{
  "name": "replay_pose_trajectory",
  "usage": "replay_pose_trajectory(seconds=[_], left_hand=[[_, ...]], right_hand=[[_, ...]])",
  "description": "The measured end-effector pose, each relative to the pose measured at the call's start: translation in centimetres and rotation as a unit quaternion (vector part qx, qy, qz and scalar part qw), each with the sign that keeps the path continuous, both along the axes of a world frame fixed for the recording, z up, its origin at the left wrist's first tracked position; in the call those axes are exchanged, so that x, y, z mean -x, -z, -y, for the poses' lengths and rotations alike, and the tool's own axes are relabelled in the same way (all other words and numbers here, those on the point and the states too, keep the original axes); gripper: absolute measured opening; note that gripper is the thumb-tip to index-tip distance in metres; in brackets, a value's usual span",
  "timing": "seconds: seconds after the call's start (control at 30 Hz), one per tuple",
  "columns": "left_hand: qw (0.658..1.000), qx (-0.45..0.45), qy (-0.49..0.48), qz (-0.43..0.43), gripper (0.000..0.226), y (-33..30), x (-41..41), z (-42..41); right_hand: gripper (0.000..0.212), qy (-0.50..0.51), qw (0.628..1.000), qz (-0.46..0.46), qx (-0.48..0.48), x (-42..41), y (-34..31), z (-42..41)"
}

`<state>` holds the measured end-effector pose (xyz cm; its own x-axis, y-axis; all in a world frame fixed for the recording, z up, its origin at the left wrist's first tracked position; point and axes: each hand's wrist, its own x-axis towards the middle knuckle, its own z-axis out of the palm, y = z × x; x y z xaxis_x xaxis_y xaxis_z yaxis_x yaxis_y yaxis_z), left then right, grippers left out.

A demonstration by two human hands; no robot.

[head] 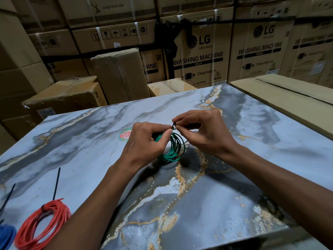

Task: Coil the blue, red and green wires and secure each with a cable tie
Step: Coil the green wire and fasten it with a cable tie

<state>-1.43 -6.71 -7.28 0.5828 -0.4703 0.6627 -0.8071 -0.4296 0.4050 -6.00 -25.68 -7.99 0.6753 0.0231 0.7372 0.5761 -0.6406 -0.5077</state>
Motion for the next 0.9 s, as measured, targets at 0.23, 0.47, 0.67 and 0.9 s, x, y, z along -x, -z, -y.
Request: replay_pose_trajectory(seconds=[0.23,0.47,0.67,0.9], left_hand=[[0.999,0.005,-0.042,-0.016,0.021,0.2,-0.2,0.0],[0.999,0.006,-0.040,-0.003,0.021,0.1,-0.1,-0.1],[0.999,0.005,-0.023,0.038,0.022,0.3,-0.3,0.0],[0.999,0.019,-0.015,0.030,0.020,0.2,0.2,0.2]], right_hand=[[0.012,0.049,0.998,-0.036,0.012,0.1,0.2,-0.4],[0.008,0.029,0.996,-0.070,-0.044,0.7,0.0,-0.8],[0.007,0.029,0.996,-0.060,-0.054,1.0,-0.5,-0.7],[0.009,0.057,0.998,-0.012,0.033,0.8,-0.3,-0.9]])
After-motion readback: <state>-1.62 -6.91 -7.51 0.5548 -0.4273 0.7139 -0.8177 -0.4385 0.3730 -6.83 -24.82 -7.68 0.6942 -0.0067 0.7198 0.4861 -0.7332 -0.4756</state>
